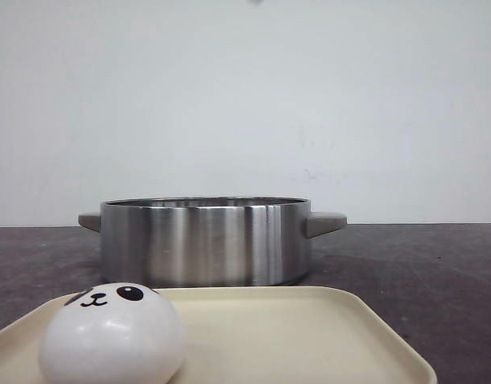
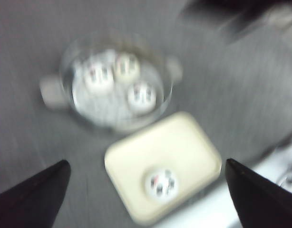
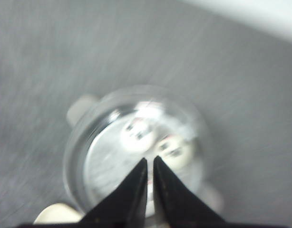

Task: Steam buns

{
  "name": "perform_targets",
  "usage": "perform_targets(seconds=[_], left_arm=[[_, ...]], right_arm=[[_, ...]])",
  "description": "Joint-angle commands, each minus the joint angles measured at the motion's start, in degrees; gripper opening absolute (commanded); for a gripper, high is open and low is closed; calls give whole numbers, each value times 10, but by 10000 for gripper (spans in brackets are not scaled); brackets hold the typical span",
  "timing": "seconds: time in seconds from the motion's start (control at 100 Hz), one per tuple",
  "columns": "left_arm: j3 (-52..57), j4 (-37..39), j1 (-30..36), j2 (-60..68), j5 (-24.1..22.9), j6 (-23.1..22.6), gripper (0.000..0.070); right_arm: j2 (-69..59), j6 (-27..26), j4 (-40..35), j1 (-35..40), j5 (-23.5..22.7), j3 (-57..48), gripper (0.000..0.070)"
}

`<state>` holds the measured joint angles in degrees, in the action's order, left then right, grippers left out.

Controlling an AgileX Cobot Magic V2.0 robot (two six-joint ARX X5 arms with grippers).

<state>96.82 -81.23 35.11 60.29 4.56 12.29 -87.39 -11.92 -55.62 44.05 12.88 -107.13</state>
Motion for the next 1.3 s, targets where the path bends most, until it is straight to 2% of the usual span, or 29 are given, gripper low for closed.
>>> perform_targets(seconds=[0.0, 0.09, 0.24, 0.42, 0.68, 0.81, 0.97, 1.21, 1.26, 1.29], left_arm=[[-53, 14, 8, -3, 2, 26, 633], [-146, 74, 22, -11, 21, 51, 634], [-278, 178, 59, -7, 65, 98, 634], [-382, 257, 121, 36, 71, 132, 638], [-392, 320, 164, 144, 62, 141, 637], [-392, 320, 171, 196, 42, 139, 637], [-392, 312, 176, 251, 42, 140, 637], [-392, 358, 178, 311, 42, 141, 635], [-392, 365, 178, 319, 42, 142, 617], [-392, 369, 178, 324, 42, 142, 570]], right_arm=[[44, 32, -12, 14, 65, -12, 0], [110, 41, -30, 25, 99, -12, 0], [193, 40, -65, 27, 103, -11, 0], [256, 39, -121, 26, 143, -11, 0], [297, 31, -152, 26, 146, -9, 0], [303, 33, -159, 26, 146, -9, 0], [311, 34, -184, 26, 146, -9, 0], [330, 33, -190, 26, 146, -9, 0], [333, 33, -190, 26, 146, -9, 0], [334, 33, -190, 26, 146, -9, 0]])
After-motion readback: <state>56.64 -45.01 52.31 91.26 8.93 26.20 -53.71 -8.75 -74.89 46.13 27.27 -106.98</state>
